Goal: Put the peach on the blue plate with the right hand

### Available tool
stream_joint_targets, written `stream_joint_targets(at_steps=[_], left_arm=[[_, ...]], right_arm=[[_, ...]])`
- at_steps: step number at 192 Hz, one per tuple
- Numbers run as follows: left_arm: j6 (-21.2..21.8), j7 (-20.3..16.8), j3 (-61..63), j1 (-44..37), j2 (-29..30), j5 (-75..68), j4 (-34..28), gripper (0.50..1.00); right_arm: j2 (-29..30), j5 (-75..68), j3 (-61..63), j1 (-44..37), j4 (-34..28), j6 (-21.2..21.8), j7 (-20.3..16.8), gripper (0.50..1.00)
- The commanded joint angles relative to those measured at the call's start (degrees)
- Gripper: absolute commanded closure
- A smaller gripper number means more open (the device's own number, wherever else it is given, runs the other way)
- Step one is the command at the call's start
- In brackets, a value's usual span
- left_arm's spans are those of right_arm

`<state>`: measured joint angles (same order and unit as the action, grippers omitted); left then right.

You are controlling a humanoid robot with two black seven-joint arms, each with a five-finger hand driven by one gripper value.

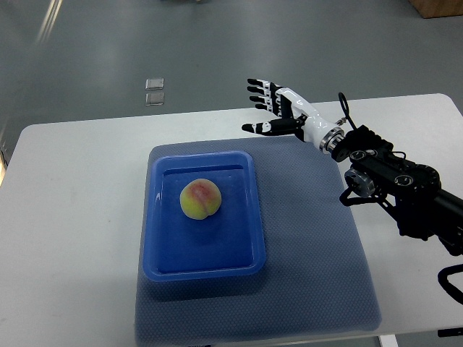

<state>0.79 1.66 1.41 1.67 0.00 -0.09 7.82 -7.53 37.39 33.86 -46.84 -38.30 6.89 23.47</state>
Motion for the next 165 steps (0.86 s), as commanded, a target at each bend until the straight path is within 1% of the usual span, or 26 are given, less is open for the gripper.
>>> stream_joint_targets(at_steps=[1,8,18,19,21,33,43,46,72,96,114,127,157,165], left_arm=[[0.00,0.01,0.00,0.00,0.00,0.00,0.00,0.500],[0.00,0.01,0.00,0.00,0.00,0.00,0.00,0.500],[0.00,0.01,0.00,0.00,0.00,0.00,0.00,0.500],[0.00,0.01,0.00,0.00,0.00,0.00,0.00,0.500],[0.00,0.01,0.00,0.00,0.00,0.00,0.00,0.500],[0.00,0.01,0.00,0.00,0.00,0.00,0.00,0.500],[0.00,0.01,0.00,0.00,0.00,0.00,0.00,0.500],[0.00,0.01,0.00,0.00,0.00,0.00,0.00,0.500],[0.00,0.01,0.00,0.00,0.00,0.00,0.00,0.500],[0.00,0.01,0.00,0.00,0.00,0.00,0.09,0.500],[0.00,0.01,-0.09,0.00,0.00,0.00,0.09,0.500],[0.00,0.01,-0.09,0.00,0.00,0.00,0.09,0.500],[0.00,0.01,0.00,0.00,0.00,0.00,0.00,0.500],[0.00,0.01,0.00,0.00,0.00,0.00,0.00,0.500]], right_arm=[[0.23,-3.90,3.67,2.10,1.21,-0.03,0.00,0.570],[0.58,-8.64,6.66,4.30,2.88,-0.21,-0.09,0.572],[0.58,-8.64,6.66,4.30,2.88,-0.21,-0.09,0.572],[0.84,-11.78,8.05,5.43,4.01,-0.82,0.17,0.570],[0.85,-12.50,8.33,5.70,4.28,-1.09,0.26,0.570],[0.85,-15.58,9.12,6.67,5.08,-2.23,0.44,0.570],[0.85,-15.59,9.12,6.67,5.08,-2.23,0.44,0.570],[0.85,-17.61,9.30,7.37,5.69,-2.49,0.44,0.570],[1.02,-19.81,9.39,8.43,5.96,-2.76,1.14,0.570],[1.02,-21.65,9.39,8.43,5.96,-4.69,2.11,0.570],[1.02,-22.18,9.39,8.52,5.96,-4.78,2.20,0.570],[1.11,-22.62,9.47,8.43,5.96,-5.13,3.16,0.570],[1.11,-23.94,9.47,8.43,5.96,-5.66,3.51,0.570],[1.46,-23.94,9.47,8.43,5.96,-5.75,4.13,0.570]])
